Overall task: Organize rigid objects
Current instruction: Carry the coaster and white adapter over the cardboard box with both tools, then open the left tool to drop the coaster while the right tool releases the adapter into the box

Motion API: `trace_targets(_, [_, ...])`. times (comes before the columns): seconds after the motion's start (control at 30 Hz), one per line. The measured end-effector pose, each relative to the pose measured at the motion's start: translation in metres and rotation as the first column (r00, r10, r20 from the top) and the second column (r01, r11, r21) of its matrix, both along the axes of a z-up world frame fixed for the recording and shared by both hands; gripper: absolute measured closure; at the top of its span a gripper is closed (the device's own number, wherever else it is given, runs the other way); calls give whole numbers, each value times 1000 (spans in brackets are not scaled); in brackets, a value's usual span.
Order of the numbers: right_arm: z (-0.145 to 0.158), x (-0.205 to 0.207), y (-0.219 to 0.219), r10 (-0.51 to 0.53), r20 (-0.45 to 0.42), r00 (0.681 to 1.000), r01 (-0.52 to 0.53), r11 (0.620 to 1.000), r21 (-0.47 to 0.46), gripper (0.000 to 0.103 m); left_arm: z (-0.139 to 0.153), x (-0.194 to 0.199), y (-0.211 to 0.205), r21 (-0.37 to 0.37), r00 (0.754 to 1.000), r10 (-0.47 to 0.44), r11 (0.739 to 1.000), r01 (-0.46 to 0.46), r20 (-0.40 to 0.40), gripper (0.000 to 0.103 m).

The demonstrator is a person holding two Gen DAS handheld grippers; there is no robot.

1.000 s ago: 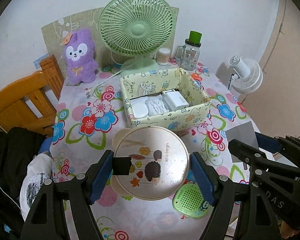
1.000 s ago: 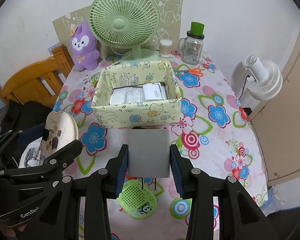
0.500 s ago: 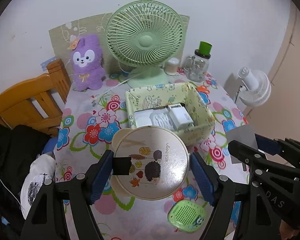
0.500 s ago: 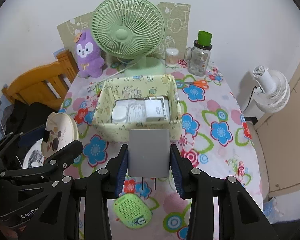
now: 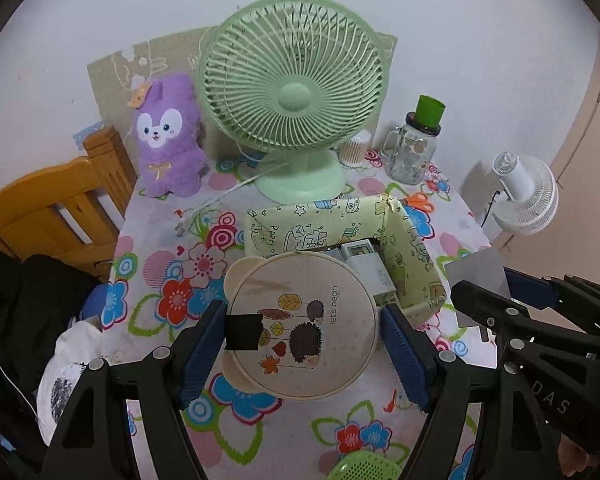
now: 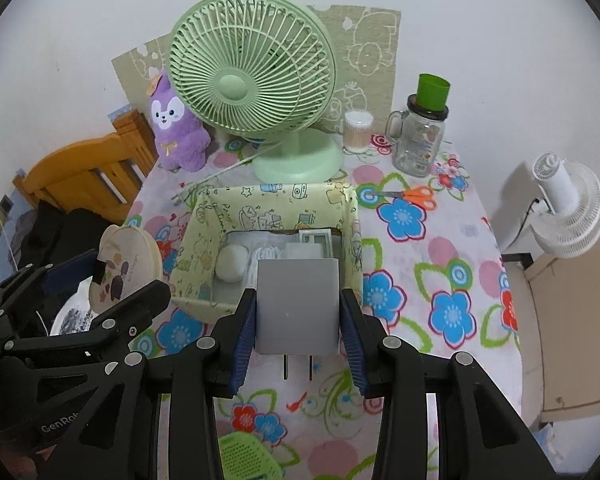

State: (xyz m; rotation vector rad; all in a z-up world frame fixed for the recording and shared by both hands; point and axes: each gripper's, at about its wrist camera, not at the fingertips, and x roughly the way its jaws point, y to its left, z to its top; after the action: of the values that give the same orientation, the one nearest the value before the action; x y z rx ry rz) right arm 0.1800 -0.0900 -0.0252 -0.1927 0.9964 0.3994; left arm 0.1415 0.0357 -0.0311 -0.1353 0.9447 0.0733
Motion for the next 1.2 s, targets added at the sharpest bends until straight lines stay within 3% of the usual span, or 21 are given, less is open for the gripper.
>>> trace_targets(0.5, [-45,76,4,16,-53,998,-13,998,62,60,-39,66,1,42,997,-3,999,7,-77,24])
trace_targets(1.2, [-76,108,4,33,-95,995,-26,997,66,60,-97,107,-11,17,977,-15,1000,19,-211,24])
